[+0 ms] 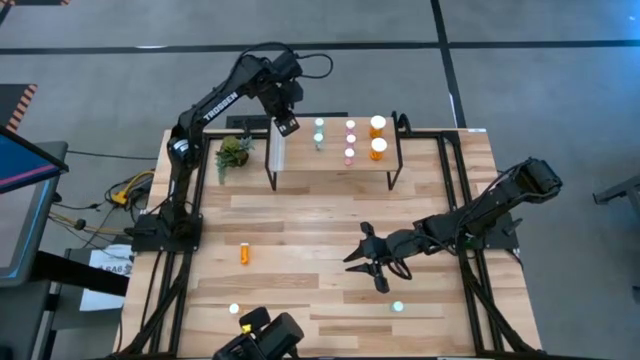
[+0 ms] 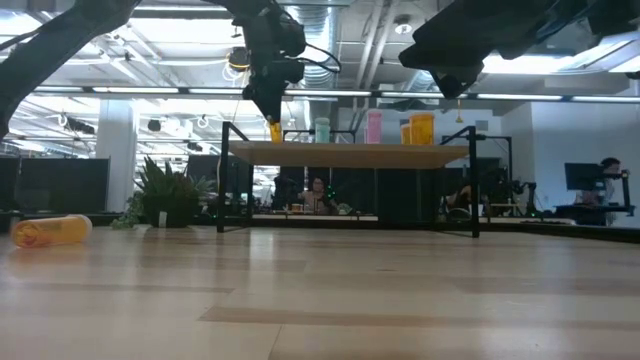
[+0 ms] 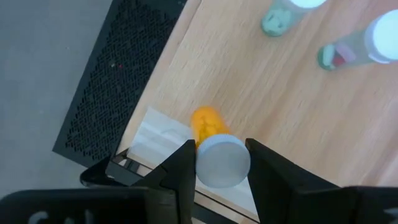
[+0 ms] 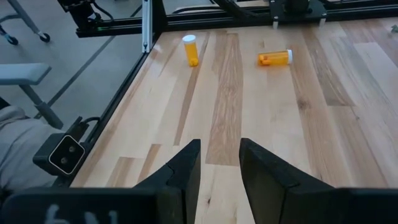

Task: Pick and place medicine bottles onto shelf by color
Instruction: Put the middle small orange pill bottle on the shelf

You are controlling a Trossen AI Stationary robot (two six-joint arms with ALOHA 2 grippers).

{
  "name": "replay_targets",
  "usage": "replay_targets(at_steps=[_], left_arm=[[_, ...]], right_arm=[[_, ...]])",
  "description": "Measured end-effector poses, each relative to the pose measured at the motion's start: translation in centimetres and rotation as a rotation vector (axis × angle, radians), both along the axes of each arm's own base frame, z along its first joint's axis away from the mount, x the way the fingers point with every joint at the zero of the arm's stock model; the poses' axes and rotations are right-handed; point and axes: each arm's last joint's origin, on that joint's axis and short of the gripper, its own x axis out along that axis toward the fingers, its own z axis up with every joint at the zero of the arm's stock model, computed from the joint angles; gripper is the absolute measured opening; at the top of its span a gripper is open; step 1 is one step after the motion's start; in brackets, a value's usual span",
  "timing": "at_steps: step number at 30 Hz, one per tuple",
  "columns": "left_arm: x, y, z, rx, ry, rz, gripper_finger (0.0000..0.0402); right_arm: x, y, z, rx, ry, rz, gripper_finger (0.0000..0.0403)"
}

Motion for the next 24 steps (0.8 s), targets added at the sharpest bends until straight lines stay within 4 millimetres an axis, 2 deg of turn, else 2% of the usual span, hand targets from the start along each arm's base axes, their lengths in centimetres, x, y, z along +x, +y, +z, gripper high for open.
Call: replay_targets(at_steps=[24], left_arm=[[-0.01, -0.09, -0.79, -0.041, 0.018, 0.005, 0.0108]], right_arm=[[0.00, 0.00, 0.01, 0.000, -0.001, 0.000, 0.0132]])
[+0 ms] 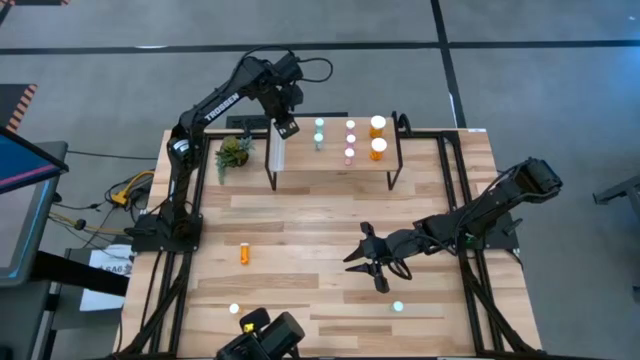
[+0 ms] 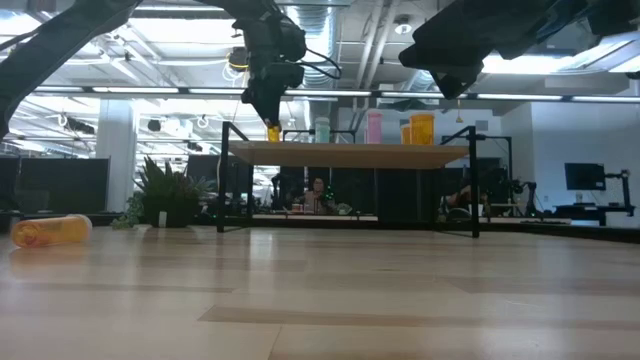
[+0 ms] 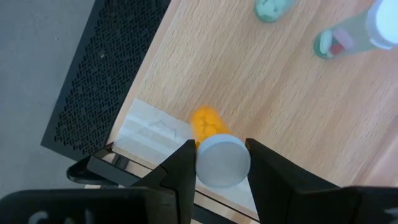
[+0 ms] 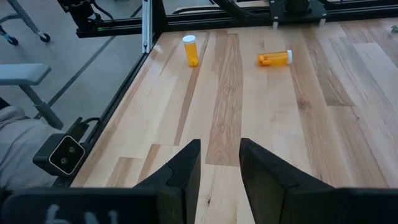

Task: Pick and place medicine bottles onto shelf by color
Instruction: Put the middle small orange pill bottle on the shelf

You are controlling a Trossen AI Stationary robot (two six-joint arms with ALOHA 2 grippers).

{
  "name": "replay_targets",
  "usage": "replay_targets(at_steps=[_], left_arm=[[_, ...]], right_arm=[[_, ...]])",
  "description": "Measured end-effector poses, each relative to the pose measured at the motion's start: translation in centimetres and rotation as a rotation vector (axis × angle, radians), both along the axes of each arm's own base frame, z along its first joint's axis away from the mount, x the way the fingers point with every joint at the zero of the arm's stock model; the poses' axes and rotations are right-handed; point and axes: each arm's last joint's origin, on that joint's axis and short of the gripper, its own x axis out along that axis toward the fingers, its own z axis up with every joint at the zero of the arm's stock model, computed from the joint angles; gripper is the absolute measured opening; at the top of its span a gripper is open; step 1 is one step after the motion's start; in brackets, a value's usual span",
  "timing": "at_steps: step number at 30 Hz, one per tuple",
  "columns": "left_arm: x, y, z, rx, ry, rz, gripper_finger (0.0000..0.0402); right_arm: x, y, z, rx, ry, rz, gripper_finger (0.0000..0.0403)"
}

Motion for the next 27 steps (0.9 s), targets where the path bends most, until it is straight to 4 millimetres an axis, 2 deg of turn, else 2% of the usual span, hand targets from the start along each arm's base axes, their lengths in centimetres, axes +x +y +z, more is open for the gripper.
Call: replay_targets(at_steps=[27], left_arm=[[-0.01, -0.08, 0.00, -0.022, -0.010, 0.021, 0.0108]], right_arm=[[0.01, 0.00, 0.03, 0.002, -0.003, -0.001, 0.0132]])
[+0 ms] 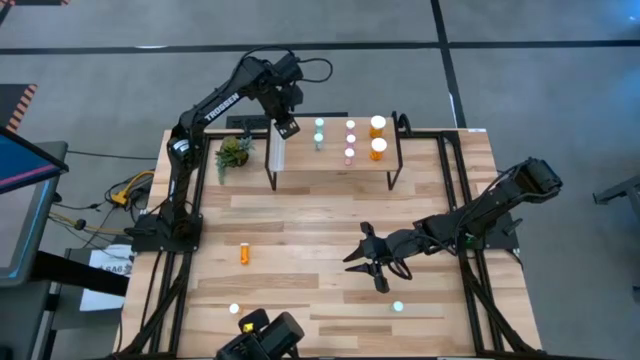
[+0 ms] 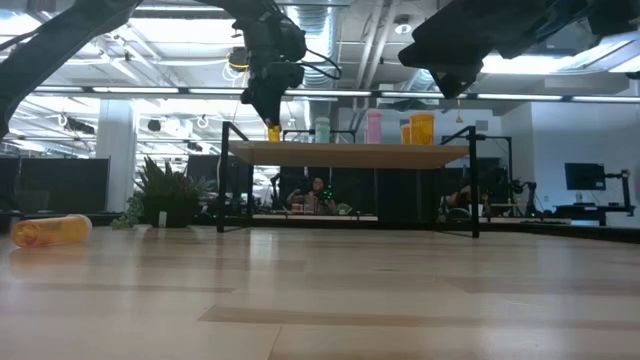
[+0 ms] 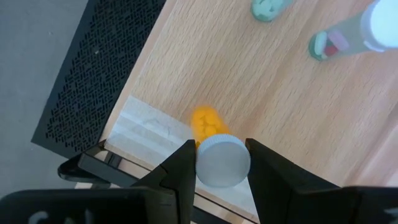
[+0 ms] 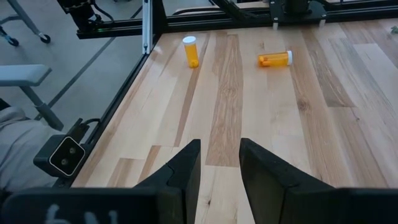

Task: Pick and place medicine bottles onto shelf by color
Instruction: Put the middle small orange pill bottle on the shelf

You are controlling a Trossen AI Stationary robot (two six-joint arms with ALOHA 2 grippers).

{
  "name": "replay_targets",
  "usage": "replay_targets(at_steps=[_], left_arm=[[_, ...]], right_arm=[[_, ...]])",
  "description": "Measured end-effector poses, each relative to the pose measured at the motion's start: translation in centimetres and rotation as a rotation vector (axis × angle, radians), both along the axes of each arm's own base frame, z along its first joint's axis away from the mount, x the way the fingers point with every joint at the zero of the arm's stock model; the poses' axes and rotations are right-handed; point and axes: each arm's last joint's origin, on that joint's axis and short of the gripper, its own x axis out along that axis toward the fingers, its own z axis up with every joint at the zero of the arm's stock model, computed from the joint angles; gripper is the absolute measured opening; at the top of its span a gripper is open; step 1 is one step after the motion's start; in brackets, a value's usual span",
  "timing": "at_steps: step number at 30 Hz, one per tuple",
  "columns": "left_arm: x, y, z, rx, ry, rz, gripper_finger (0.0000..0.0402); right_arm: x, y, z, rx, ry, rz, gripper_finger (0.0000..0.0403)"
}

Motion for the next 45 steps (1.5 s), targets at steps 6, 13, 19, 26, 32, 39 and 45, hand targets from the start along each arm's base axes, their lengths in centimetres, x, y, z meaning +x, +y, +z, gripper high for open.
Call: replay_targets(at_steps=[6, 13, 19, 26, 32, 39, 45], left_arm=[[-0.1, -0.1, 0.0, -0.013, 0.002, 0.005, 0.0108], [-0.1, -0.1, -0.8, -0.045, 0.026, 0.015, 0.0108], [-0.4, 0.6, -1.8, -0.047, 0.027, 0.030, 0.0108], [-0.3, 1.0, -2.2, -0.036, 0.019, 0.011, 0.0108], [-0.3, 1.1, -2.2, -0.034, 0.024, 0.012, 0.0118], [-0.3, 1.1, -2.3, -0.035, 0.025, 0.019, 0.0150], [-0.2, 1.1, -2.3, -0.037, 0.022, 0.020, 0.0174]], right_arm=[[0.0, 0.0, 0.0, 0.004, 0.001, -0.001, 0.0132], [0.0, 0.0, 0.0, 0.005, 0.001, -0.002, 0.0132], [0.0, 0.0, 0.0, 0.008, 0.001, -0.003, 0.0132], [0.0, 0.0, 0.0, 0.008, 0.001, -0.004, 0.0132], [0.0, -0.1, 0.0, 0.007, 0.001, -0.005, 0.0132], [0.0, -0.1, 0.0, 0.008, 0.001, -0.005, 0.0132], [0.0, -0.1, 0.0, 0.008, 0.000, -0.006, 0.0132]])
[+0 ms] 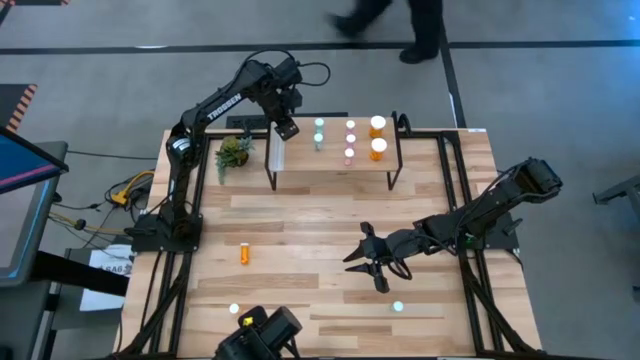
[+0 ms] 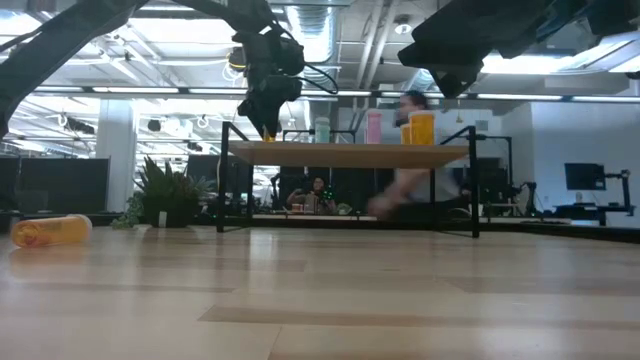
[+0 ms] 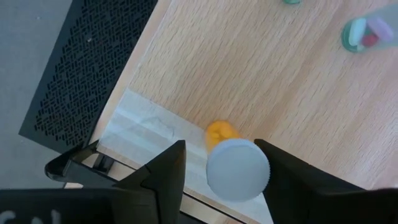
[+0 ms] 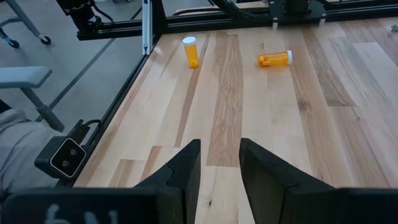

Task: Pick and place medicine bottles onto shelf by color
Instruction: Put the middle small orange pill bottle on the shelf

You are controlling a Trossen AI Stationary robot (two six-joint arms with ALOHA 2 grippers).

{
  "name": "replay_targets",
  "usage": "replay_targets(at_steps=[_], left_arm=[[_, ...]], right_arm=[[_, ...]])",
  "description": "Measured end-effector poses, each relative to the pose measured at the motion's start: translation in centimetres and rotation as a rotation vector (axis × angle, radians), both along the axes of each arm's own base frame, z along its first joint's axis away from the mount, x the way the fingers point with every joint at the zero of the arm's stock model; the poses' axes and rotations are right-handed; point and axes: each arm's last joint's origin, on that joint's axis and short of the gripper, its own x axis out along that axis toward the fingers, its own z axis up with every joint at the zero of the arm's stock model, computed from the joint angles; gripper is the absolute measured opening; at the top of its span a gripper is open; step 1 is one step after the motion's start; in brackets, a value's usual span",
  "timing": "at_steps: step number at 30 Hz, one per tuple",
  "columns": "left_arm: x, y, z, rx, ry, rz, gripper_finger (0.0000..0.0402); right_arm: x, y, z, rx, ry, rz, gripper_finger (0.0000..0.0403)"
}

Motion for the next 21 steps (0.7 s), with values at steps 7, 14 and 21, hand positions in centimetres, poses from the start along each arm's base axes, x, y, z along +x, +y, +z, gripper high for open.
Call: replay_targets(at_steps=[7, 14, 21], left_arm=[[0.0, 0.0, 0.0, 0.003, -0.004, -0.001, 0.0194], [0.0, 0.0, 0.0, 0.006, -0.003, -0.016, 0.0206], [0.0, 0.0, 1.2, 0.039, -0.030, -0.011, 0.0230]], right_arm=[[0.0, 0.0, 0.0, 0.001, -0.002, 0.000, 0.0132], [0.0, 0.0, 0.1, 0.002, -0.005, 0.000, 0.0132], [0.0, 0.0, 0.1, 0.003, -0.008, 0.000, 0.0132]])
